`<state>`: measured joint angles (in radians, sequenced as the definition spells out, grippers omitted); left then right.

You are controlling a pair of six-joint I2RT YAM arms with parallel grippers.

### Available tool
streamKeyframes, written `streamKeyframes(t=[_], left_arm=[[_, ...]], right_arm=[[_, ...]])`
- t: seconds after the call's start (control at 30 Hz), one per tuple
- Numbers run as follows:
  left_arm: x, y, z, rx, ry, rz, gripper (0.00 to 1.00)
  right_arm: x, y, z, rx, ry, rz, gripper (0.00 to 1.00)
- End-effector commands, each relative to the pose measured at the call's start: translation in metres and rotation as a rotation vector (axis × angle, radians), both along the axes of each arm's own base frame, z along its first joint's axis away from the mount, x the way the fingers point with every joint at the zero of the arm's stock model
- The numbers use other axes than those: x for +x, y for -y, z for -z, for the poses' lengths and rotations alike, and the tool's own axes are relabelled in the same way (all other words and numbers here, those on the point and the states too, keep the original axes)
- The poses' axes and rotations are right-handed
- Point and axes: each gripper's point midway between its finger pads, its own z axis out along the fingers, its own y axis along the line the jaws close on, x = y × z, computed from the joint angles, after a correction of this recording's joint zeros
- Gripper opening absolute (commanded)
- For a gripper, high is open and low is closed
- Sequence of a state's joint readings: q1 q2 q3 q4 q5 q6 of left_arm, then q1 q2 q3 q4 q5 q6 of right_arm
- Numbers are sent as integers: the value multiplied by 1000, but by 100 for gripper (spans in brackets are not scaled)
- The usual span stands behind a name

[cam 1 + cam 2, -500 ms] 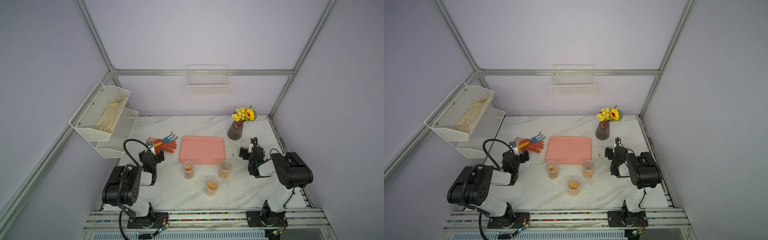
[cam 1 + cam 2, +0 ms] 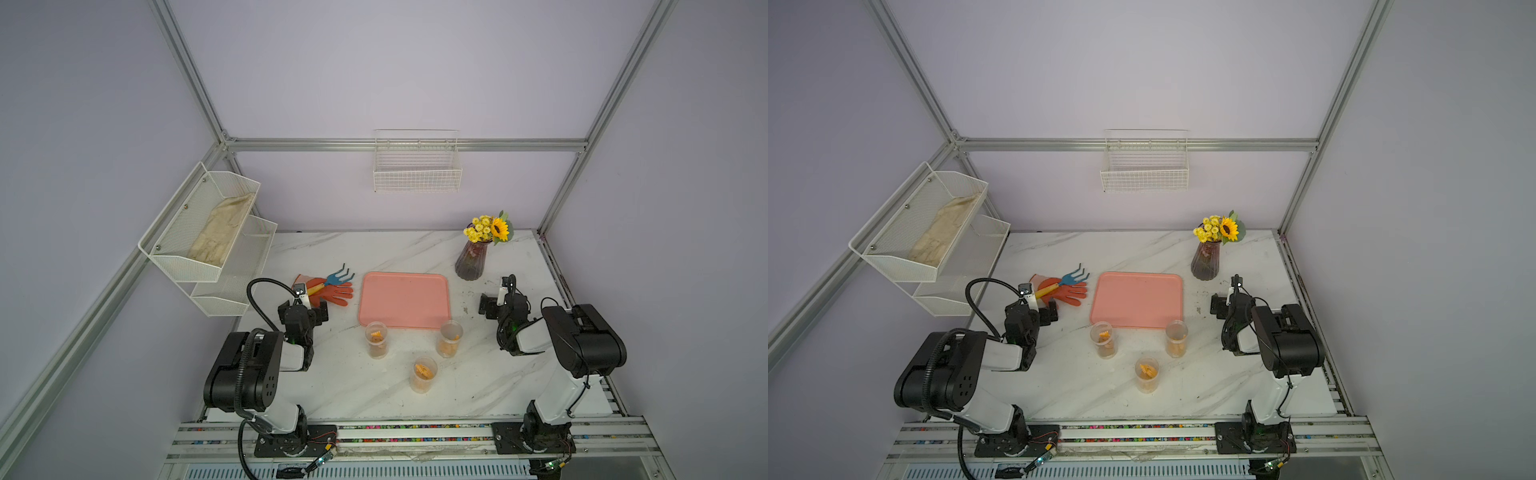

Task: Pour the cookies out of the jar
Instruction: Pick up the jar from the center of the board.

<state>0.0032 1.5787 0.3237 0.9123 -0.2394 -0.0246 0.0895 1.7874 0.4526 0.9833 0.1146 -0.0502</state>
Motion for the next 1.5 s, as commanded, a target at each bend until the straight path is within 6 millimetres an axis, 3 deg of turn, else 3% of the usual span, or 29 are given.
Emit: streamKeyframes(t=[0.0, 0.5, 0.57, 0.7, 0.8, 0.97, 1.03, 1.13, 1.27, 1.33, 1.4, 1.47], left_arm=[[16, 0, -31, -2, 104, -5, 100], [18, 1, -30, -4, 90, 1, 100], [18, 1, -30, -9, 86, 0, 100], [24, 1, -41, 2, 68, 4, 100], [30, -9, -50, -25, -40, -71, 100], [30, -23, -65, -135, -285, -246, 100], [28, -13, -64, -201, -396, -234, 100], [20, 10, -67, -336, -490, -184, 100], [4, 46, -78, -504, -495, -40, 100], [-10, 65, -98, -580, -456, 47, 100], [-24, 79, -104, -634, -460, 102, 100], [-40, 92, -108, -679, -479, 141, 100]], right_arm=[[8, 0, -10, 19, 35, -3, 97], [8, 0, -10, 20, 34, -4, 97], [7, 8, -12, 10, 32, 40, 97], [9, 28, -33, 9, 26, 173, 97], [10, 32, -59, 28, 19, 208, 97], [0, 54, -91, 262, -57, 407, 97], [-2, 53, -104, 347, -102, 416, 97], [-2, 35, -125, 425, -168, 349, 97], [-6, 13, -150, 473, -261, 252, 97], [-11, 2, -160, 497, -300, 195, 97], [-16, -7, -164, 519, -338, 156, 96], [-25, -19, -180, 558, -336, 96, 95]])
